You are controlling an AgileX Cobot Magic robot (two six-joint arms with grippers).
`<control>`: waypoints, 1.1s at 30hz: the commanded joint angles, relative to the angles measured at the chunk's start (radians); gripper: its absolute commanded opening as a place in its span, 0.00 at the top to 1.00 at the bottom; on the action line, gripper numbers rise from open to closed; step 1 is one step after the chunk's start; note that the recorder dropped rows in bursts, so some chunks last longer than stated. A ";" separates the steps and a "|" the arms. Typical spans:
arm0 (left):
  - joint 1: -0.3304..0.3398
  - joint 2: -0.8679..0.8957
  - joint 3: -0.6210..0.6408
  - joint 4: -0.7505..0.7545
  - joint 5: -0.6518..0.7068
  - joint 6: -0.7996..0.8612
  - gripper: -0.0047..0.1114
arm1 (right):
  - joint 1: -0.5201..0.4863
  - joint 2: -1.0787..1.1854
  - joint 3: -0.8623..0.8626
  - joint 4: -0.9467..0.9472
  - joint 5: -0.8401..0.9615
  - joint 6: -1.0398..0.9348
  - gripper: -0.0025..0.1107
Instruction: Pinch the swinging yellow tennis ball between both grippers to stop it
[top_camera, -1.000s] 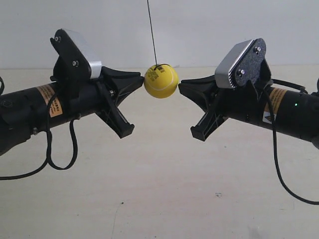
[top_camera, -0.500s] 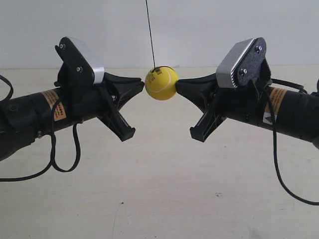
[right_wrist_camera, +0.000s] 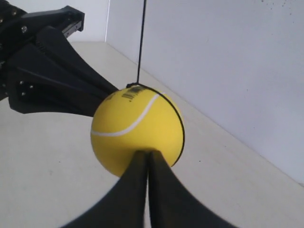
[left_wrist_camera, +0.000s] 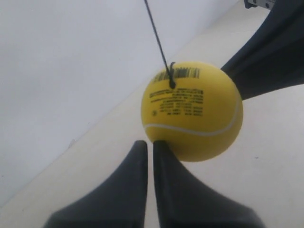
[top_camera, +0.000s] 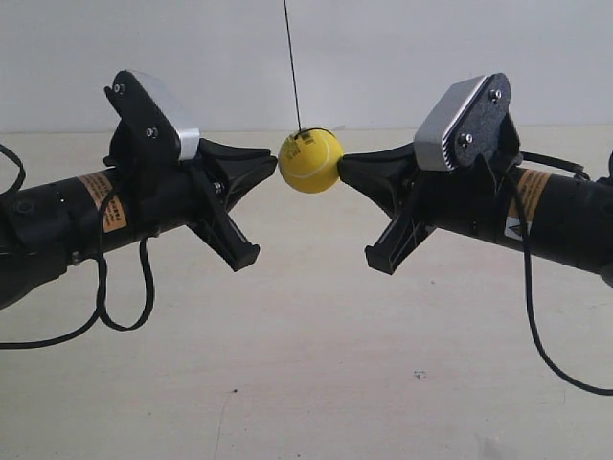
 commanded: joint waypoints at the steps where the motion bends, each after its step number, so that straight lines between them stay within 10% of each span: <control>1: 0.026 -0.002 0.005 -0.071 0.039 0.020 0.92 | 0.000 -0.003 -0.005 0.068 0.064 -0.047 0.98; 18: 0.142 -0.007 0.091 -0.132 -0.083 0.017 0.92 | 0.000 -0.003 -0.005 0.029 0.097 -0.004 0.98; 25: 0.142 0.005 0.098 0.180 -0.336 -0.076 0.92 | 0.000 -0.003 -0.005 -0.082 -0.029 0.078 0.98; 33: 0.142 0.095 0.073 0.194 -0.346 -0.116 0.92 | 0.000 -0.003 -0.005 -0.082 -0.029 0.093 0.98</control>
